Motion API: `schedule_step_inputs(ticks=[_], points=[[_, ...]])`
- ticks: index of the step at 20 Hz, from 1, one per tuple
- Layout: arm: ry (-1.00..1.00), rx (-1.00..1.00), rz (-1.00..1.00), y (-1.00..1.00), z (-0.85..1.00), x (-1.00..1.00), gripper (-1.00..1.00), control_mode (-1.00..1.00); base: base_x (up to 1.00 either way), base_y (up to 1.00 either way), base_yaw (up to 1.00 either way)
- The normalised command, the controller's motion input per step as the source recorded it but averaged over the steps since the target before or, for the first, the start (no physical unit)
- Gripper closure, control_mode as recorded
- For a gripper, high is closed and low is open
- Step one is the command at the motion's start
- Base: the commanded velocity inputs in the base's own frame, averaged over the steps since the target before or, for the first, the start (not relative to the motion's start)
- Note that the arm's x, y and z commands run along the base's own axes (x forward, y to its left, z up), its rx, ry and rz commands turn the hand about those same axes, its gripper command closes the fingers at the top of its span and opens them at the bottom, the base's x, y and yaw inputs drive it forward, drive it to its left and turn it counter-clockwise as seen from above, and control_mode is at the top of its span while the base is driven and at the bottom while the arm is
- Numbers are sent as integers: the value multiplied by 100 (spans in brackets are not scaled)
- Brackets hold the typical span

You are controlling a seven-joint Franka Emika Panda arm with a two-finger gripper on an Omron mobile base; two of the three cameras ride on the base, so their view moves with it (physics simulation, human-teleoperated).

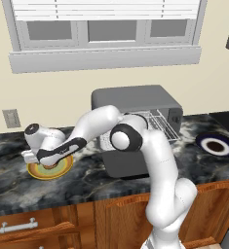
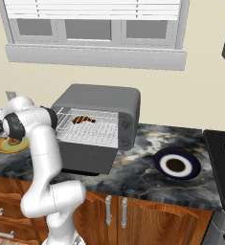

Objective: Open the toaster oven door. Place the bread on the top rack in the toaster oven and place the chicken drumstick on the bottom rack.

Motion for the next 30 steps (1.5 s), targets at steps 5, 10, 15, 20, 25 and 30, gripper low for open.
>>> schedule_step_inputs(ticks=[5, 10, 15, 20, 25, 30], points=[[-1, 0, 0, 0, -7, 4, -100, -100, 0, 0, 0], [0, 0, 0, 0, -7, 8, -100, -100, 0, 0, 0], [-1, 0, 0, 0, -11, 8, -100, -100, 0, 0, 0], [0, 0, 0, 0, -13, 8, -100, -100, 0, 0, 0], [0, 0, 0, 0, -14, 5, -100, -100, 0, 0, 0], [0, 0, 0, -5, -19, 0, -100, -100, 0, 0, 0]])
